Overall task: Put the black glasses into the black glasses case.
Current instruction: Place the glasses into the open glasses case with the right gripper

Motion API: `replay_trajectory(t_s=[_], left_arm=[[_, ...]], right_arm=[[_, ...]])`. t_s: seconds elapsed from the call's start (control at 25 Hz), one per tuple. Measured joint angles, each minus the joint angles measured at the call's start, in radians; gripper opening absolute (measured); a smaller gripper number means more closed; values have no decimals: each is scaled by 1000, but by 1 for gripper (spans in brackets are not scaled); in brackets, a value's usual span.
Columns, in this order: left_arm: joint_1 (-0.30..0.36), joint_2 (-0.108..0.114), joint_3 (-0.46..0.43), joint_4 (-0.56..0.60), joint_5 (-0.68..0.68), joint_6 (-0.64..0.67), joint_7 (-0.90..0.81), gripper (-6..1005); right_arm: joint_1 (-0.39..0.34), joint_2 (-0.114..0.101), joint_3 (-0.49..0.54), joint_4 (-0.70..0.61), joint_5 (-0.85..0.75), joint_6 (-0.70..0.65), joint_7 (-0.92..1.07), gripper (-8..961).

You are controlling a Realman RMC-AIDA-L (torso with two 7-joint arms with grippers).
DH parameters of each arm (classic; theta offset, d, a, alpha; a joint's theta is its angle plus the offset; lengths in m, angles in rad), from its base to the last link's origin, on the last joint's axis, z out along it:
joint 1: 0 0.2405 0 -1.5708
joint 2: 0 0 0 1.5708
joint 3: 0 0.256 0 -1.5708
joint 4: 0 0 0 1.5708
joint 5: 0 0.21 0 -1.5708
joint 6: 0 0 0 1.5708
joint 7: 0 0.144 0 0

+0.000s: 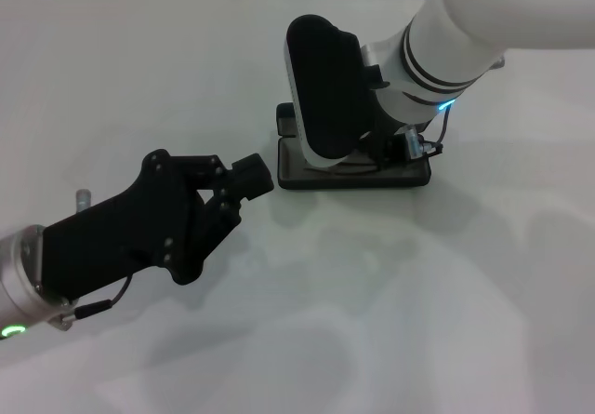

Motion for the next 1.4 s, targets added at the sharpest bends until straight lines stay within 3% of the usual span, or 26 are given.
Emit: replay_trajectory(t_s=[0.72,1.16,1.4], left_arm=[[-2,0,-1,0,1,-5,2,68],[-6,-3,-1,0,1,-6,5,69],[-10,-3,0,0,-1,-5,8,70]], right_arm=[[-12,0,0,-42,-14,-41,9,104],[-97,0,6,-190,-92,-99,41,111],[-198,0,82,-332,-101,-167,50,111]])
